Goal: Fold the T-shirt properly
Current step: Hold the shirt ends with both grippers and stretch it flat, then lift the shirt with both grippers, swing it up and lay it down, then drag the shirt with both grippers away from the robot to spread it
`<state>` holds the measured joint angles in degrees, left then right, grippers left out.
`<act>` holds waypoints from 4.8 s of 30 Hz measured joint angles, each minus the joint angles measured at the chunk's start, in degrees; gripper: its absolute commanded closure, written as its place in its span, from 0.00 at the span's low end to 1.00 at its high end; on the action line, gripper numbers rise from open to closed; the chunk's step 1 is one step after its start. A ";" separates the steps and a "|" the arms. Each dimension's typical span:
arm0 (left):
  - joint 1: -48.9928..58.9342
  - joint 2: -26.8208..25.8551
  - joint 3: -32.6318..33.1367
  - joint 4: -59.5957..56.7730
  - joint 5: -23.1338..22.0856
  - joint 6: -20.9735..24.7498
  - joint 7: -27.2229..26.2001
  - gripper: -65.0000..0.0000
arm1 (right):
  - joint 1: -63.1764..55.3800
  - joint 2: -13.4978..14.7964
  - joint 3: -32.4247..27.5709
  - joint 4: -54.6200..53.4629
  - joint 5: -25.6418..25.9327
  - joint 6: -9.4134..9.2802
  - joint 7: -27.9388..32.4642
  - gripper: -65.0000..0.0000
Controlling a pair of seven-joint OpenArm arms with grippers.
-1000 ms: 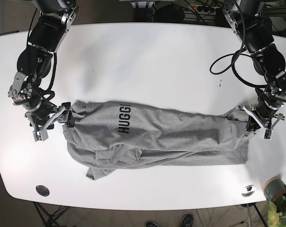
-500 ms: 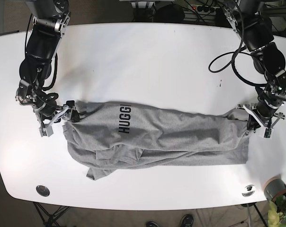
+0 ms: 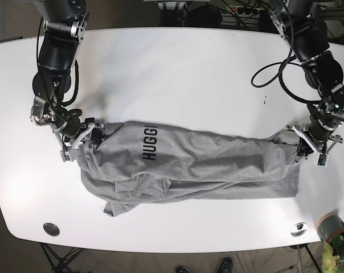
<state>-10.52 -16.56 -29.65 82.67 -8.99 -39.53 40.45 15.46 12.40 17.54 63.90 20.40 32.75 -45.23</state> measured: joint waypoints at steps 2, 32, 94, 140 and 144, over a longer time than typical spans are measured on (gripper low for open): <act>-0.11 0.00 0.02 0.00 0.09 0.00 0.02 1.00 | 0.24 0.11 0.02 0.07 0.02 -0.37 0.04 0.94; -19.34 -1.31 1.60 0.87 0.46 5.92 0.31 1.00 | 20.87 4.39 1.95 10.40 -5.79 0.28 -12.41 0.96; 5.81 -0.87 -4.22 2.99 0.00 -0.28 0.24 1.00 | -16.59 -4.35 14.47 46.14 -6.38 2.82 -22.93 0.96; 30.38 -0.46 -18.40 7.56 -0.09 -0.42 -0.15 0.46 | -42.86 -6.78 18.18 47.52 2.10 6.93 -22.12 0.49; 30.32 -1.18 -18.38 7.56 -0.28 -0.68 0.02 0.46 | -42.82 -7.63 21.03 48.28 5.55 7.23 -22.08 0.43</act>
<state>19.79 -17.74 -48.03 90.24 -9.28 -40.21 40.47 -27.35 4.78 38.57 112.18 25.96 39.99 -67.31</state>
